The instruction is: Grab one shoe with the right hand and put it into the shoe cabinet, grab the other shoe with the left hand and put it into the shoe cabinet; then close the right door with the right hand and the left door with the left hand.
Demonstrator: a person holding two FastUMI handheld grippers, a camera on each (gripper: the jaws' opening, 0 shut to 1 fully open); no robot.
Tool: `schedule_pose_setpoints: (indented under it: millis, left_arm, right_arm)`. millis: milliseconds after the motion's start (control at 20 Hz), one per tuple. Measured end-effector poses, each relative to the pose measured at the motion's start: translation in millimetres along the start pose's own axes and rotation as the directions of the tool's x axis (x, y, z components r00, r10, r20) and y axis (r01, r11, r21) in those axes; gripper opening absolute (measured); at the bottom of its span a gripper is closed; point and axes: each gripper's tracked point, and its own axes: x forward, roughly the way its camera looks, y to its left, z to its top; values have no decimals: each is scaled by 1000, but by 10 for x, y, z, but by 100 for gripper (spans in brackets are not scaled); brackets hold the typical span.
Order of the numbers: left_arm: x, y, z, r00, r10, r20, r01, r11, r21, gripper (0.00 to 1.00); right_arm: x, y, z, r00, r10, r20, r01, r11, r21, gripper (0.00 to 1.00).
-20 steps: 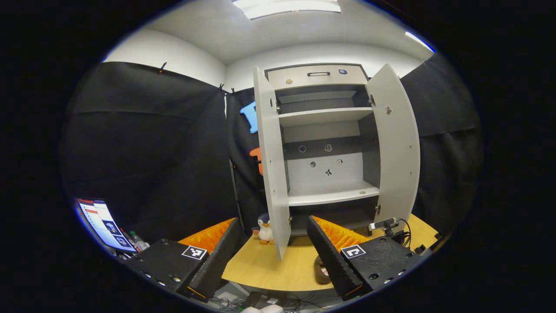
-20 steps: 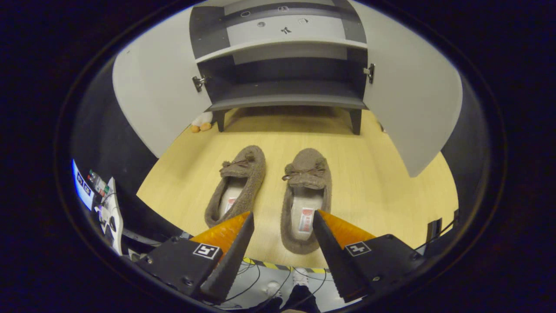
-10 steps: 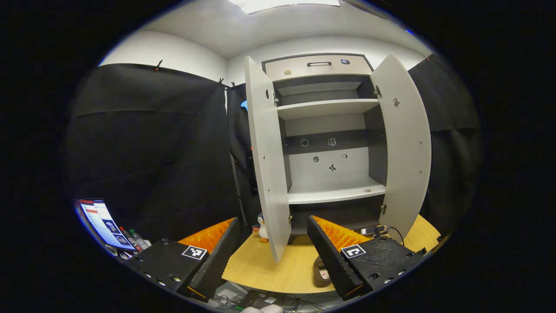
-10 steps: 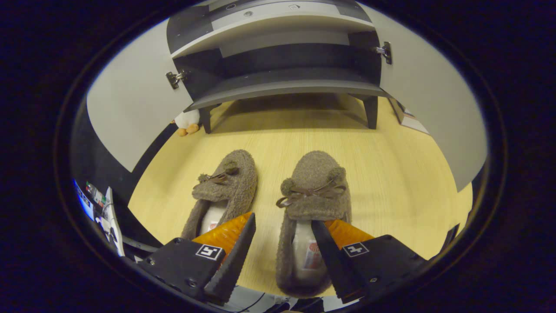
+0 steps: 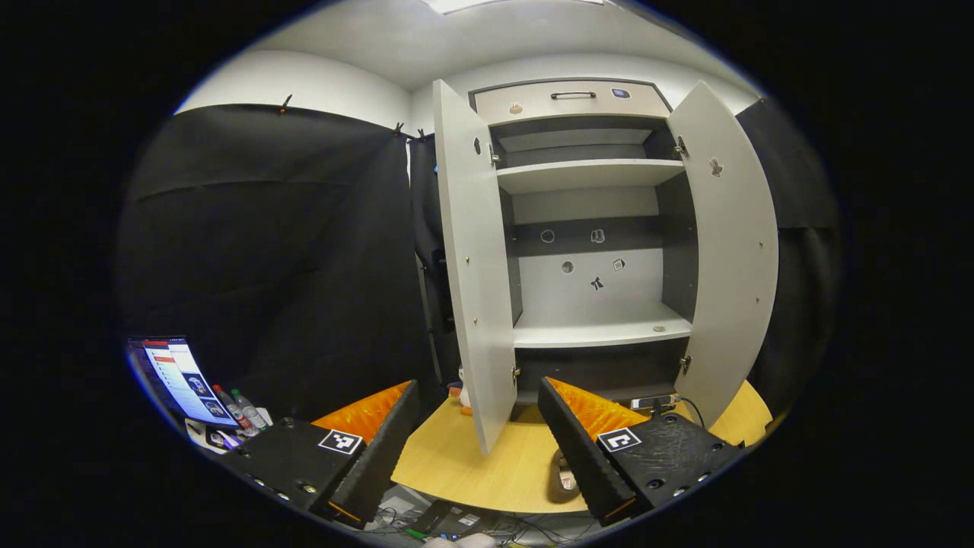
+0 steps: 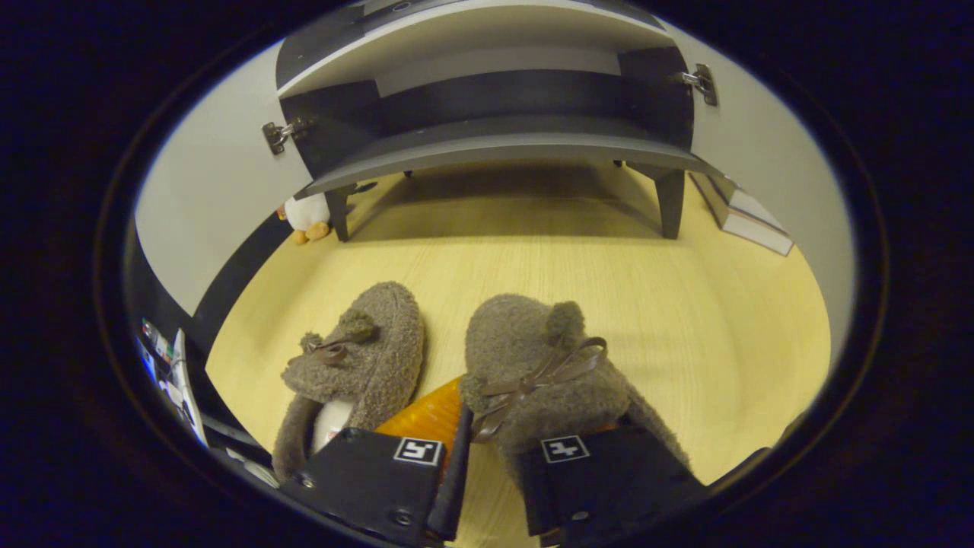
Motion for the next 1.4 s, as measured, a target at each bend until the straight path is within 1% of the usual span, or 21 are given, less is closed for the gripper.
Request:
schedule_pose_setpoints:
  millis: [50,100,200,350,550,600,700,850,950,1100,1250,1350,1400]
  left_arm:
    - [26,-19,14,1000,0,3,0,1000,-2,96]
    - [40,-36,29,1000,-4,8,4,1000,-5,96]
    - [71,-81,67,1000,-15,17,15,1000,-13,96]
    - [85,-159,113,999,-43,31,44,999,-13,96]
    - [78,-218,142,996,-72,48,72,997,3,96]
    - [69,-232,142,995,-80,51,80,997,4,96]
    - [76,-240,158,994,-89,60,89,996,3,96]
    - [55,-186,197,994,-77,77,77,997,6,96]
    - [49,-141,219,994,-63,87,62,998,6,96]
    - [6,-63,208,995,-43,93,44,999,-4,96]
    - [-41,-30,198,995,-27,91,29,999,-17,96]
    - [-53,-10,204,996,-16,91,17,1000,-19,96]
    - [-62,-12,201,996,-10,90,12,1000,-18,96]
  right_arm:
    - [20,-26,-2,1000,-1,-9,1,1000,10,29]
    - [-17,-15,42,1000,3,-13,-3,1000,21,16]
    - [-96,36,80,999,30,-24,-29,999,46,11]
    - [-360,51,313,999,35,19,-35,998,51,8]
    - [-870,235,919,987,67,144,-73,997,40,10]
    - [-982,302,1094,981,81,177,-86,996,20,10]
    - [-1225,438,1493,960,110,257,-106,994,-28,10]
    - [-1627,539,2147,916,121,382,-96,992,-83,10]
    - [-1854,587,2572,887,120,445,-88,992,-93,10]
    - [-2027,621,3263,847,102,521,-77,995,-71,10]
    - [-2089,563,3882,825,61,563,-46,998,-40,10]
    - [-2057,529,4249,822,35,568,-28,999,-21,10]
    - [-1997,503,4384,826,17,563,-9,1000,-17,10]
